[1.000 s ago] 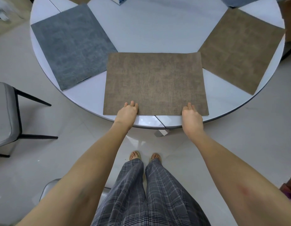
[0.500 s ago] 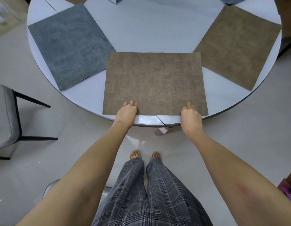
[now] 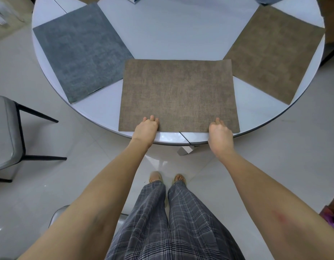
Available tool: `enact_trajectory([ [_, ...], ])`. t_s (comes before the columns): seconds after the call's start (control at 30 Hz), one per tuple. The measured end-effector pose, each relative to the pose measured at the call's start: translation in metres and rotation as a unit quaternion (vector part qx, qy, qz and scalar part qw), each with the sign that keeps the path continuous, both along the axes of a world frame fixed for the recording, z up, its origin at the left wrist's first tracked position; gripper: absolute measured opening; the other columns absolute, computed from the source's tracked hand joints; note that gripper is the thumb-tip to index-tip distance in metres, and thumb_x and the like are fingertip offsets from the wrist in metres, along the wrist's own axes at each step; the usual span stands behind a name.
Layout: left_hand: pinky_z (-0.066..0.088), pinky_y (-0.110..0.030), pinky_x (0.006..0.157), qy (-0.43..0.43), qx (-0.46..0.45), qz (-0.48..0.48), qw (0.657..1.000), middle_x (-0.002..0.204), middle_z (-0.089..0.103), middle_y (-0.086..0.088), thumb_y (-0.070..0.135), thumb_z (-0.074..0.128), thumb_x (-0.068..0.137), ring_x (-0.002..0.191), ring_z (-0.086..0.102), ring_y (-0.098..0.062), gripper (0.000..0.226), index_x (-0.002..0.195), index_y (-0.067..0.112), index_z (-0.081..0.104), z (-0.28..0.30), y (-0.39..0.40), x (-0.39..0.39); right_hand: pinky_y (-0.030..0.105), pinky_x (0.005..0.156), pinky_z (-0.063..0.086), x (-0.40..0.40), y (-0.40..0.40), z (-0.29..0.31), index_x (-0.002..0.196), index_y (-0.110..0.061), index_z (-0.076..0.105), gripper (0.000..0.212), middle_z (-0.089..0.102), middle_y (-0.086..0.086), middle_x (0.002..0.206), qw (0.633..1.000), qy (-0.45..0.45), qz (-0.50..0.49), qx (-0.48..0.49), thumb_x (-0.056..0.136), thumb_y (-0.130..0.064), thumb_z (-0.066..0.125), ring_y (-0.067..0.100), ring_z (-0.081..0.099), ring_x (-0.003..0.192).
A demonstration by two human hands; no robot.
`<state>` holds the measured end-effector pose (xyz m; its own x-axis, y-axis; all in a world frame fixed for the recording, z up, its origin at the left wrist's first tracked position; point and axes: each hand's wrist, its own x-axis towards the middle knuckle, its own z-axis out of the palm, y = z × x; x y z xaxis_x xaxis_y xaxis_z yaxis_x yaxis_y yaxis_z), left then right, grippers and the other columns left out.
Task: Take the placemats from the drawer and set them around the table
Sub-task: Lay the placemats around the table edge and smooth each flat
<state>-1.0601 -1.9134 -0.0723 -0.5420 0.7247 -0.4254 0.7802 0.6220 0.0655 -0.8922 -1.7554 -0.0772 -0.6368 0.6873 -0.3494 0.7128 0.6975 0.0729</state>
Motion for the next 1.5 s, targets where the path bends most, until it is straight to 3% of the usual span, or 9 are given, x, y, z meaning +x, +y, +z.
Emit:
enact_trajectory([
  [0.17, 0.045, -0.037, 0.082, -0.003, -0.009, -0.002, 1.0, 0.127, 0.043, -0.013, -0.02, 0.048, 0.081, 0.121, 0.044, -0.036, 0.057, 0.134, 0.002, 0.039, 0.0, 0.0, 0.0, 0.039, 0.082, 0.052, 0.0, 0.0, 0.003, 0.109, 0.004, 0.06, 0.03, 0.046, 0.021, 0.139, 1.0, -0.008, 0.004, 0.003, 0.081, 0.013, 0.053, 0.032, 0.053, 0.117],
  [0.33, 0.045, -0.037, 0.083, -0.007, -0.015, -0.002, 1.0, 0.127, 0.043, -0.014, -0.02, 0.048, 0.082, 0.119, 0.045, -0.035, 0.058, 0.135, 0.001, 0.038, 0.002, 0.001, 0.001, 0.039, 0.083, 0.051, -0.001, -0.001, 0.005, 0.108, 0.003, 0.061, 0.028, 0.047, 0.022, 0.138, 1.0, -0.016, 0.008, 0.006, 0.083, 0.012, 0.052, 0.033, 0.054, 0.116],
  [0.63, 0.046, -0.041, 0.089, -0.023, -0.009, 0.011, 1.0, 0.131, 0.04, -0.013, -0.022, 0.044, 0.083, 0.137, 0.032, -0.04, 0.057, 0.134, 0.002, 0.039, -0.004, 0.0, 0.001, 0.041, 0.081, 0.052, 0.003, 0.001, 0.0, 0.107, 0.004, 0.059, 0.031, 0.044, 0.022, 0.14, 1.0, 0.001, 0.016, 0.007, 0.079, 0.015, 0.051, 0.033, 0.05, 0.121],
  [0.97, 0.041, -0.051, 0.1, -0.028, 0.009, 0.037, 0.999, 0.148, 0.028, -0.013, -0.02, 0.05, 0.081, 0.142, 0.021, -0.041, 0.064, 0.139, 0.003, 0.033, -0.006, -0.005, 0.009, 0.042, 0.076, 0.053, 0.004, 0.0, -0.001, 0.098, 0.005, 0.062, 0.028, 0.052, 0.023, 0.129, 0.999, 0.019, 0.02, 0.017, 0.076, 0.018, 0.053, 0.034, 0.054, 0.114],
  [1.17, 0.041, -0.052, 0.098, -0.03, 0.019, 0.038, 0.999, 0.145, 0.03, -0.014, -0.021, 0.047, 0.081, 0.137, 0.028, -0.042, 0.059, 0.133, 0.003, 0.036, -0.006, -0.005, 0.009, 0.043, 0.078, 0.053, 0.005, 0.0, -0.003, 0.098, 0.007, 0.062, 0.029, 0.05, 0.024, 0.132, 0.999, 0.025, 0.023, 0.012, 0.075, 0.02, 0.053, 0.035, 0.053, 0.117],
  [1.3, 0.033, -0.053, 0.11, -0.028, 0.015, 0.032, 0.999, 0.152, 0.023, -0.013, -0.021, 0.047, 0.083, 0.144, 0.018, -0.04, 0.065, 0.14, 0.004, 0.031, -0.01, -0.006, 0.008, 0.044, 0.076, 0.053, 0.006, 0.0, -0.003, 0.097, 0.006, 0.061, 0.029, 0.053, 0.024, 0.125, 0.999, 0.029, 0.022, 0.018, 0.074, 0.02, 0.053, 0.036, 0.056, 0.11],
  [1.37, 0.037, -0.049, 0.105, -0.023, 0.02, 0.03, 0.999, 0.149, 0.027, -0.012, -0.019, 0.046, 0.084, 0.14, 0.024, -0.039, 0.062, 0.139, 0.004, 0.032, -0.01, -0.007, 0.006, 0.044, 0.076, 0.053, 0.006, -0.001, -0.004, 0.098, 0.006, 0.061, 0.028, 0.052, 0.023, 0.126, 0.999, 0.032, 0.017, 0.012, 0.075, 0.019, 0.052, 0.035, 0.055, 0.11],
  [1.43, 0.045, -0.042, 0.085, -0.015, 0.023, 0.02, 0.999, 0.134, 0.04, -0.011, -0.012, 0.047, 0.087, 0.126, 0.041, -0.035, 0.049, 0.132, 0.005, 0.04, -0.008, -0.006, 0.002, 0.043, 0.079, 0.052, 0.006, -0.002, -0.005, 0.101, 0.005, 0.061, 0.026, 0.053, 0.021, 0.127, 1.0, 0.027, 0.009, 0.012, 0.077, 0.013, 0.055, 0.033, 0.054, 0.113],
  [1.5, 0.044, -0.038, 0.073, -0.009, 0.016, 0.003, 1.0, 0.119, 0.051, -0.009, 0.011, 0.054, 0.093, 0.107, 0.053, -0.031, 0.029, 0.121, 0.007, 0.051, 0.0, -0.002, -0.005, 0.043, 0.083, 0.051, 0.004, -0.006, -0.006, 0.1, 0.003, 0.064, 0.021, 0.059, 0.019, 0.122, 0.998, 0.055, 0.008, 0.037, 0.079, 0.0, 0.059, 0.033, 0.056, 0.112],
])
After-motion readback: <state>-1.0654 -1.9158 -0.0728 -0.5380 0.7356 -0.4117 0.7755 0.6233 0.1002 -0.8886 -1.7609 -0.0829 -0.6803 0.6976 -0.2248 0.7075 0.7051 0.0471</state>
